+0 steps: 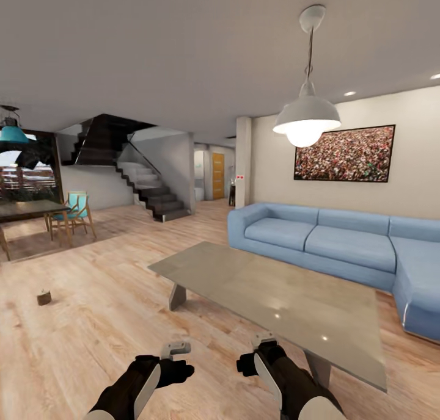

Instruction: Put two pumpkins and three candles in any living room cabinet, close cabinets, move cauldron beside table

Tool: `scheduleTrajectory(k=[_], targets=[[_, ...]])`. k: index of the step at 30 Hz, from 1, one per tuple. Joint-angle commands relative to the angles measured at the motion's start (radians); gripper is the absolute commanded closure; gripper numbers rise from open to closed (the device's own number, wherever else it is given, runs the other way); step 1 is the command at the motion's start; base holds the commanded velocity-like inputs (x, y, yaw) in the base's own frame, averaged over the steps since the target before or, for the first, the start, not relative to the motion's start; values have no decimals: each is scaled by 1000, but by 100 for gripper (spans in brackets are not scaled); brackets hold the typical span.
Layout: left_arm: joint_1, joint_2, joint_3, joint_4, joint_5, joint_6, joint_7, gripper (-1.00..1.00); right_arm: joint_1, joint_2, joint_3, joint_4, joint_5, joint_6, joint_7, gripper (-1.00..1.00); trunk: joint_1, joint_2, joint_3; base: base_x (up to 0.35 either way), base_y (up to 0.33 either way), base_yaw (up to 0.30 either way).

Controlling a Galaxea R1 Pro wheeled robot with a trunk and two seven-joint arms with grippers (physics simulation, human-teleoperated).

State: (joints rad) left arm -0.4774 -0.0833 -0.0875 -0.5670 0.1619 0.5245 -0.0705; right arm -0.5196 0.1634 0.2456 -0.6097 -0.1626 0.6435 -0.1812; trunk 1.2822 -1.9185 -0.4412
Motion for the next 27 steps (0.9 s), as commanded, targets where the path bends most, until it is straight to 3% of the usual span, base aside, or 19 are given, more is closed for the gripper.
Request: scheduleTrajectory(k=[1, 15, 27], targets=[[-1, 0, -3, 0, 10, 5, 3, -100, 0, -1, 4, -2, -11, 4, -9, -100, -4, 7, 2, -36, 0, 290], [0, 0, -3, -4, 10, 5, 4, -100, 0, 1, 5, -1, -11, 4, -9, -100, -58, 105, 46, -14, 0, 290], [0, 0, -3, -3, 10, 5, 4, -100, 0, 2, 7, -1, -11, 4, -9, -100, -104, 189, 83, -155, 0, 290]])
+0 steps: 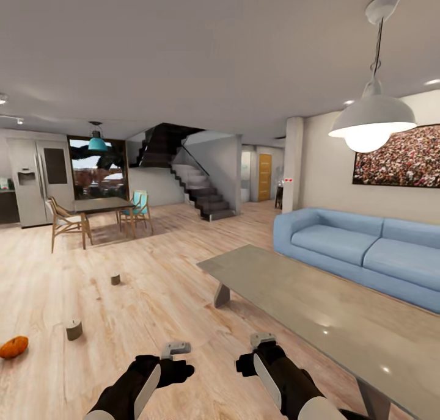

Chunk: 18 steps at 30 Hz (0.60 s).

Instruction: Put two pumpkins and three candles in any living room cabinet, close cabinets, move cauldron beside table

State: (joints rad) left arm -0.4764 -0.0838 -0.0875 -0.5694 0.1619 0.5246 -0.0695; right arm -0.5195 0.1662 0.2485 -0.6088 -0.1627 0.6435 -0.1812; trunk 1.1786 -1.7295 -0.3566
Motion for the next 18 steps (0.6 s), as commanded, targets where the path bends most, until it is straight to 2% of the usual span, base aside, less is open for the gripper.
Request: scheduleTrajectory(k=[1, 18], targets=[[-1, 1, -3, -1, 10, 5, 3, -100, 0, -1, 4, -2, -11, 4, -9, -100, -4, 7, 2, -31, 0, 290], [-1, 0, -2, 3, 10, 4, 3, -100, 0, 0, 5, -2, -11, 4, -9, -100, -69, 126, 55, -5, 0, 290]])
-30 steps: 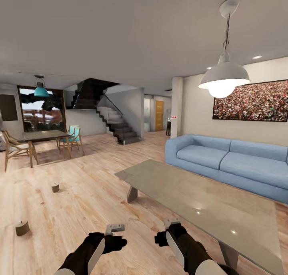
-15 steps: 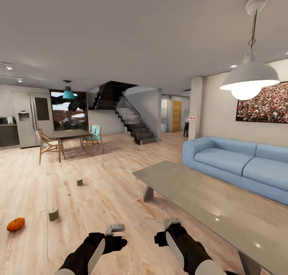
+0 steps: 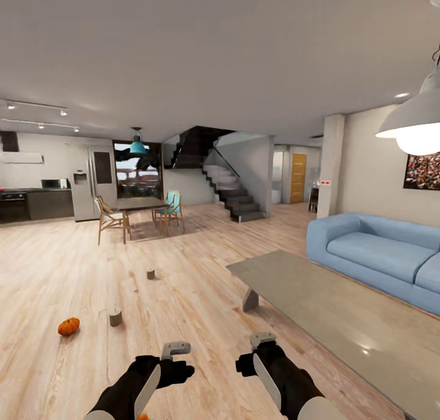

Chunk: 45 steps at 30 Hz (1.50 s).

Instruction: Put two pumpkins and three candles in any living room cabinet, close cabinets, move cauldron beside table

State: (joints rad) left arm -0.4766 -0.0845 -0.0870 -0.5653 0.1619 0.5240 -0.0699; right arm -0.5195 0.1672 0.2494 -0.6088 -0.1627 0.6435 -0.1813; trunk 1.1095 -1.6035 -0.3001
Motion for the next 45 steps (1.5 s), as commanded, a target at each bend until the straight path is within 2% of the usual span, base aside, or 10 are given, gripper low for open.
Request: scheduleTrajectory(k=[1, 45], targets=[[-1, 1, -2, -1, 10, 4, 3, -100, 0, -1, 5, -2, -11, 4, -8, -100, -4, 6, 2, 0, 0, 290], [-1, 2, 4, 2, 14, 1, 2, -100, 0, 0, 5, -1, -11, 4, 0, -100, -173, 314, 140, 0, 0, 290]])
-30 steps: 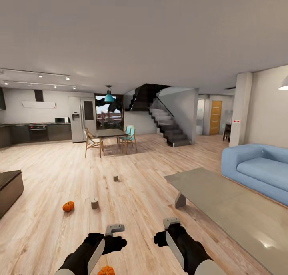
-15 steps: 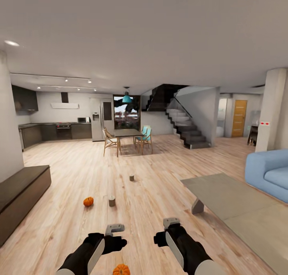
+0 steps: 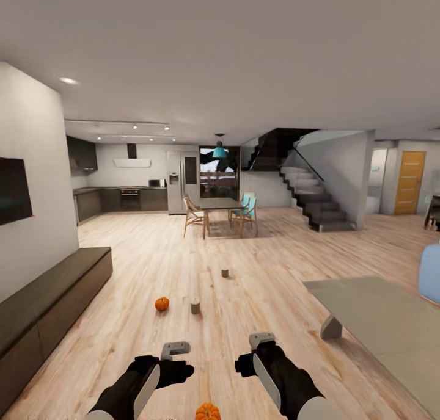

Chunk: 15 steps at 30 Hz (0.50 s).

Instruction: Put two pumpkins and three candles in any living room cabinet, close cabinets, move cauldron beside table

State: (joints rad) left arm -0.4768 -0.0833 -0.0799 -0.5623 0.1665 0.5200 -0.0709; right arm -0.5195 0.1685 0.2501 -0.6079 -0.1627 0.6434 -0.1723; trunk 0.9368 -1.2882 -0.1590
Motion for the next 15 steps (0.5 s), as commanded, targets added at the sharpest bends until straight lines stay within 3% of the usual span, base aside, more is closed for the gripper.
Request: scheduleTrajectory(k=[1, 15], targets=[[-1, 0, -3, -1, 10, 5, 3, -100, -1, -1, 5, -2, -11, 4, -9, -100, -4, 6, 2, 0, 0, 290], [-1, 0, -3, -1, 10, 5, 3, -100, -1, -1, 5, -1, -11, 4, -9, -100, -57, 104, 46, 0, 0, 289]])
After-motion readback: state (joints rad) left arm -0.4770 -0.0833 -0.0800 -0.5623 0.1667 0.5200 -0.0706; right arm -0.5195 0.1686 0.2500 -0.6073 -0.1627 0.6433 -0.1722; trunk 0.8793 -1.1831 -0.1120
